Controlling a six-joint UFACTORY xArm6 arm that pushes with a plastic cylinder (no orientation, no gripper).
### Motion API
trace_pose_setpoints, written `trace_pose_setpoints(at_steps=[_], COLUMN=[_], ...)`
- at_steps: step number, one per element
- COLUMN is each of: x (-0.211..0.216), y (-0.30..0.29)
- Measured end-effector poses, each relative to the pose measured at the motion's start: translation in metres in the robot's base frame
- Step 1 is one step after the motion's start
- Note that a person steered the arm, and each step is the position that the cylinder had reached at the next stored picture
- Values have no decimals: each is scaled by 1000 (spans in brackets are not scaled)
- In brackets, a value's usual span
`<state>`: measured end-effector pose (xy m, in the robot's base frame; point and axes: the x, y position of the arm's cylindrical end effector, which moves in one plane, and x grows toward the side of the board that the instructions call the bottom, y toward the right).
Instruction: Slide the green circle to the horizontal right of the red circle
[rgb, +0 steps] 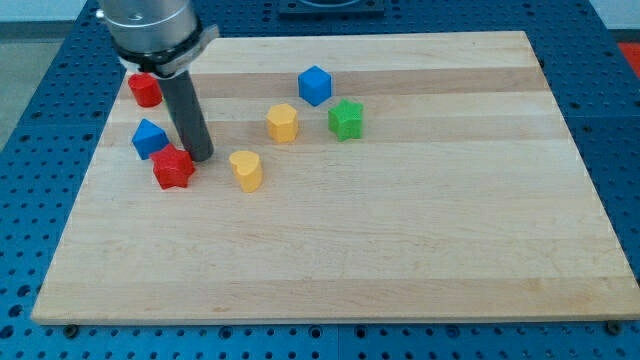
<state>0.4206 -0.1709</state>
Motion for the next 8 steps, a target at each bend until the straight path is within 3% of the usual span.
trace_pose_setpoints(at_steps=[3, 5, 8], x=[-37, -50, -54], y=[15, -33, -48])
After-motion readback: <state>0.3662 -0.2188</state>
